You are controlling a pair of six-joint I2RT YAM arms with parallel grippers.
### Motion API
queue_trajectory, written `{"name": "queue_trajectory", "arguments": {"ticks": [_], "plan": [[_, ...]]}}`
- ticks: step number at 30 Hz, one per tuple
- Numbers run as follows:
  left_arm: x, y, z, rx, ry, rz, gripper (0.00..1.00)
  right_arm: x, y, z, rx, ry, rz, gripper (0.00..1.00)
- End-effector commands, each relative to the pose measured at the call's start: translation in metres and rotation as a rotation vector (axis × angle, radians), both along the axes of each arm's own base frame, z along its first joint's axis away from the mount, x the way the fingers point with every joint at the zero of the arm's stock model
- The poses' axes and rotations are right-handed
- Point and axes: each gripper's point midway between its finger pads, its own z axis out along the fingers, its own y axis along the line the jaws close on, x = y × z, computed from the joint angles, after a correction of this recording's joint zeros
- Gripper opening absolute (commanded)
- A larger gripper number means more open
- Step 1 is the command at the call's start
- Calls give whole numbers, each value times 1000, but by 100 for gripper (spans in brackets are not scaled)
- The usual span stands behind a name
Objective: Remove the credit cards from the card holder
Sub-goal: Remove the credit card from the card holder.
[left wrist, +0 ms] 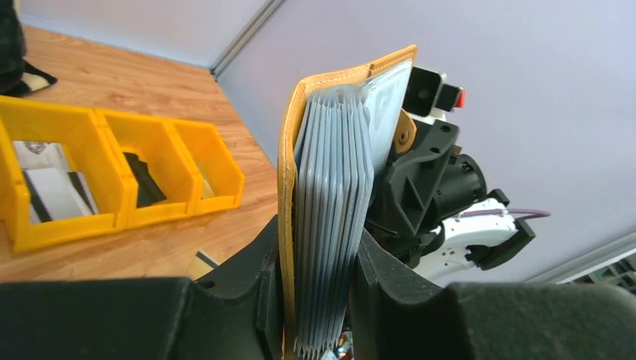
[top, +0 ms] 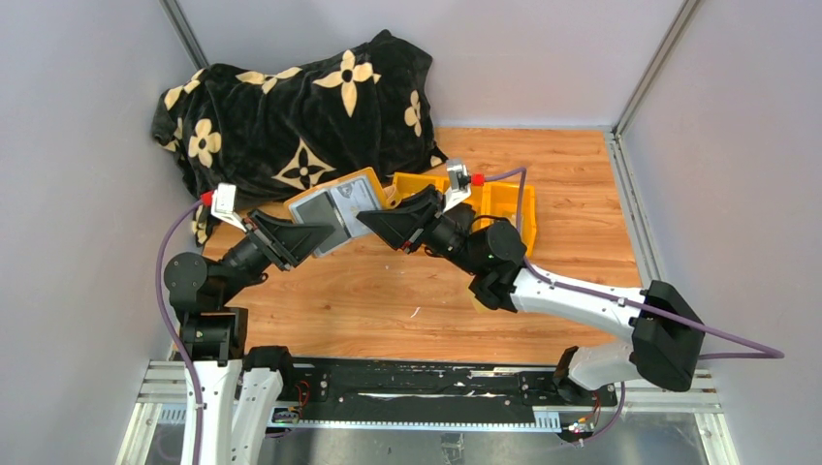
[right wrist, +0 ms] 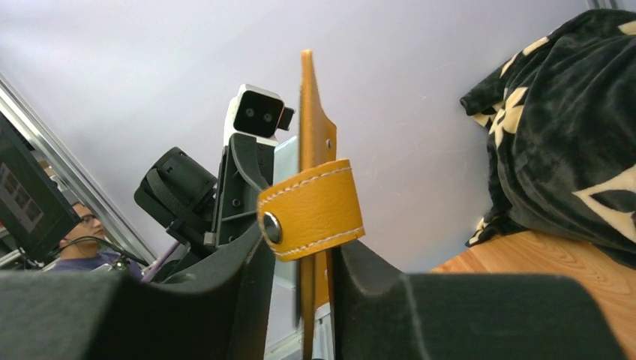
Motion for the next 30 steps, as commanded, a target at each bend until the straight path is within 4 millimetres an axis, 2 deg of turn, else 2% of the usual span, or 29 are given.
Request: {"name": "queue_trajectory", "arguments": {"ticks": [1,3,8,9,11,13,16,19,22,30], "plan": [[6,6,2,103,-80,63,13,6,-14,3,9,6,-28,43],[11,9,-10,212,-103,89,10,19,-23,-3,-42,34,-42,52],[22,19,-40,471,-105,85,6,44,-49,-16,-236,42,-96,56],[22,19,-46,501,-89,64,6,46,-54,-10,-264,8,-125,57],[22,17,-58,549,-53,7,6,49,-54,-16,-375,-38,-147,64],[13,12,-63,568,-49,-71,6,44,-47,-14,-434,-82,-98,72],[-5,3,-65,575,-59,-203,7,33,-32,-18,-512,-182,24,80],[-14,1,-67,595,-76,-248,6,17,-20,-19,-559,-286,173,81],[-20,-1,-67,603,-101,-279,4,8,-10,-29,-584,-316,295,82],[-25,-1,-70,635,-132,-295,3,-9,-6,-44,-608,-341,455,82]]}}
